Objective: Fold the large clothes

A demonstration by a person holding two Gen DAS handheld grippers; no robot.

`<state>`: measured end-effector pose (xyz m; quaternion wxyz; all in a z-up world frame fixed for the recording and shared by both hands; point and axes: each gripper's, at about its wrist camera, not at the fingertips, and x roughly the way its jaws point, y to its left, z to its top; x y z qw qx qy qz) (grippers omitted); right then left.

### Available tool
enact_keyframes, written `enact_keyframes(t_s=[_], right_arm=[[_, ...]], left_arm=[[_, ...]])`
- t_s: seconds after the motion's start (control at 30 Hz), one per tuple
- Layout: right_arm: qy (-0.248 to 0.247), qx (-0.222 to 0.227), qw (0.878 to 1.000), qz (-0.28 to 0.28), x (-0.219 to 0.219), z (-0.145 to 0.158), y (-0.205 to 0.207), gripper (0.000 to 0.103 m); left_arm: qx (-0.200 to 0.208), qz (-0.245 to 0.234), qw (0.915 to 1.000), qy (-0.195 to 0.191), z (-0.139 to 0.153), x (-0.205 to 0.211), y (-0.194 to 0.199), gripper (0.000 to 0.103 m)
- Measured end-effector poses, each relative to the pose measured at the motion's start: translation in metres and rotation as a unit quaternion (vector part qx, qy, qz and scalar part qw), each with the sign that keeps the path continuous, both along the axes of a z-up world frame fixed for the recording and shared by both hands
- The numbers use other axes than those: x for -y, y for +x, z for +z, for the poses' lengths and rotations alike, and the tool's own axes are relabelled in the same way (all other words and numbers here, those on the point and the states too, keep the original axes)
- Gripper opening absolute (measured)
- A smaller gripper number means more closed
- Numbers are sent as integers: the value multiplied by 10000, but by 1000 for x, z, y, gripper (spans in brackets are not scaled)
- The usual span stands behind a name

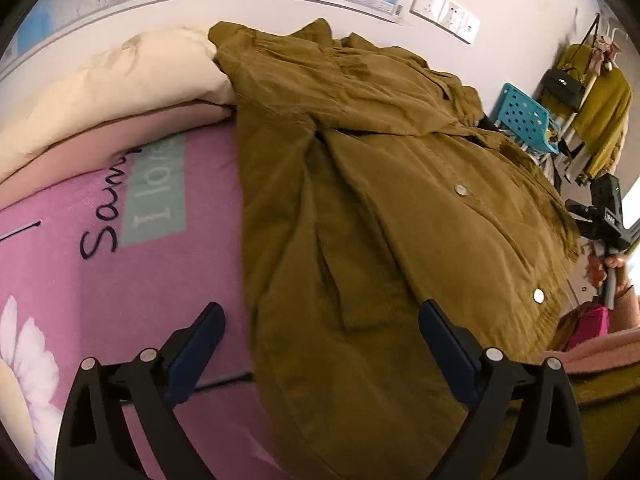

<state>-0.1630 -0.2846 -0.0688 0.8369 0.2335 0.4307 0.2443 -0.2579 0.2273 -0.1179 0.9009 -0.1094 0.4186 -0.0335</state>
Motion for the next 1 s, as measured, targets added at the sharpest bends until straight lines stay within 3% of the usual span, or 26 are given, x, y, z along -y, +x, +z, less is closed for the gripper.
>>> enact_keyframes(t_s=[0.17,0.27,0.33,0.37,0.47,0.57,0.63,0.67,0.73,0.77,0.8,0.87,0.9,0.93,0.97,1.0], right_arm=[[122,142,9994,279,-15,1,-12,84],[147,166,9985,499,-24,-1,-15,73],[133,205,9978,614,-32,-2,-16,72],[58,227,9977,629,-34,-2,-16,71],[115,196,9982,553,-35,-5,-12,55],[546,86,9971,531,-31,-10,-8,33],[752,62,9960,487,-26,-12,-7,29],[781,58,9959,459,-24,-12,-9,29],[792,63,9953,555,-26,-11,-13,34],[804,79,9947,628,-27,-10,-14,42],[742,123,9949,679,-30,-9,-16,45],[514,130,9963,676,-36,-7,-17,45],[482,131,9966,662,-38,-7,-17,36],[473,100,9971,595,-38,-7,-17,27],[552,84,9969,553,-37,-7,-17,12],[700,131,9961,523,-35,-5,-18,12]], left_arm=[[-31,-292,9984,-474,2,5,-9,94],[-43,-471,9945,-940,1,7,-17,93],[-52,-649,9899,-1262,-1,10,-23,93],[-37,-685,9891,-1303,-2,13,-25,93],[8,-580,9901,-1281,-1,17,-24,93],[13,-273,9904,-1353,-1,16,-19,71],[-47,-57,9927,-1206,-2,15,-17,39],[-111,79,9936,-1117,-3,13,-16,34],[-149,173,9916,-1271,-4,6,-18,36],[-124,207,9882,-1513,-6,3,-18,40],[-85,186,9866,-1620,-6,1,-19,51],[-3,128,9883,-1521,-5,8,-18,54],[26,144,9909,-1336,-4,13,-17,53],[44,188,9927,-1189,-3,16,-17,34],[18,324,9937,-1074,-3,17,-16,24],[2,408,9921,-1190,-3,14,-16,17]])
